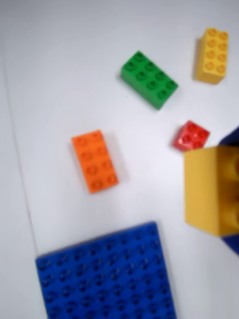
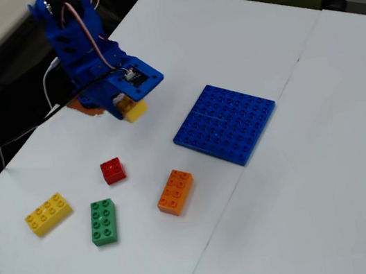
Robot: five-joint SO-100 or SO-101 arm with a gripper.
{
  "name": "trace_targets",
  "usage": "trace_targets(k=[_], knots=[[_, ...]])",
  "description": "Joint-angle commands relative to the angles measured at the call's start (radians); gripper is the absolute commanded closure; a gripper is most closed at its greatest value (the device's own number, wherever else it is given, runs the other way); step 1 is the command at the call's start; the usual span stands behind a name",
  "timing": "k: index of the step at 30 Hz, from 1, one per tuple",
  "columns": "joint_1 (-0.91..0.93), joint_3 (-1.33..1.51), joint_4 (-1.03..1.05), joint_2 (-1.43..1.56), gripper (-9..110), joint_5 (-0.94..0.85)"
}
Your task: Pick up the 2x2 yellow block and go up the 8x8 blue block.
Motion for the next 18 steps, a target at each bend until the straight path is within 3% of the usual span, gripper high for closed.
trace_targets(k=[1,10,18], knots=[[-0.078,-0.08,0.002,-0.017,101,0.071],[-0.268,-0.186,-0.048,-0.163,101,0.244],[-0.377,-0.256,-0.098,-0.318,101,0.278]])
